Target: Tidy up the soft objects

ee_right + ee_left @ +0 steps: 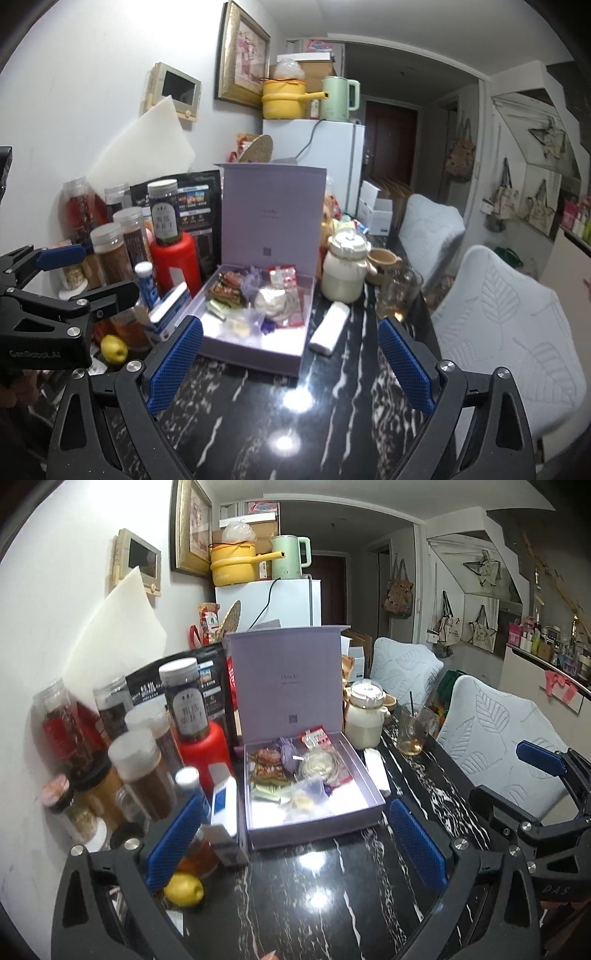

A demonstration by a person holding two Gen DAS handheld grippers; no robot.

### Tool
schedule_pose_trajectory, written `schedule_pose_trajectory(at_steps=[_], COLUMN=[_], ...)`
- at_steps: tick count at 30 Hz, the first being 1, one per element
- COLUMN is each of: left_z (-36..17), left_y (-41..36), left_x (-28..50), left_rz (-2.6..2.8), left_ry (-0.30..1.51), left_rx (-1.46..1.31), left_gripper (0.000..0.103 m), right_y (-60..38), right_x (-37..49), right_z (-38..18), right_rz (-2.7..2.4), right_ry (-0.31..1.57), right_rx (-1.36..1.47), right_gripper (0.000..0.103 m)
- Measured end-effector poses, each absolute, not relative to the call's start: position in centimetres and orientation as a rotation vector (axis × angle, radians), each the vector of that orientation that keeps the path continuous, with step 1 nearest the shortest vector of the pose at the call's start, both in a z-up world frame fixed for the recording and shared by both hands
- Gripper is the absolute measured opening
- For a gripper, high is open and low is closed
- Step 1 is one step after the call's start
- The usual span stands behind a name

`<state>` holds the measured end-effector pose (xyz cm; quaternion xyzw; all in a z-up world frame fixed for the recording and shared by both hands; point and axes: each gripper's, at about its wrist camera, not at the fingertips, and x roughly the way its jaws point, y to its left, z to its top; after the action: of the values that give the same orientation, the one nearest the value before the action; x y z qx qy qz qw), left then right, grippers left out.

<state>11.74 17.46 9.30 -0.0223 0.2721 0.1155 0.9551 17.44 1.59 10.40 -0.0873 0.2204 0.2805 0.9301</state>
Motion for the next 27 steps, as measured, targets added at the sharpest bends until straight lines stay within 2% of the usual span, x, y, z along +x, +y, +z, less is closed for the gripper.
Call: schedule_pose_trajectory(at_steps=[10,27], left_z=[6.5,6.0], left_y=[17.1,17.2], left_x=[10.5,9.9], left_rz=[0.219,0.211], left_ry=[0.630,0.650], left_rx=[-0.068,-0.077], left_gripper=[0.103,0.103], right_y=[1.4,1.3], right_x=[15.2,15.3], right_z=[8.1,6.5], right_rz=[0.556,0.544], right_ry=[0.507,0.573], right_rx=[-0.185,-0.178], right_gripper=[0.097,0.097])
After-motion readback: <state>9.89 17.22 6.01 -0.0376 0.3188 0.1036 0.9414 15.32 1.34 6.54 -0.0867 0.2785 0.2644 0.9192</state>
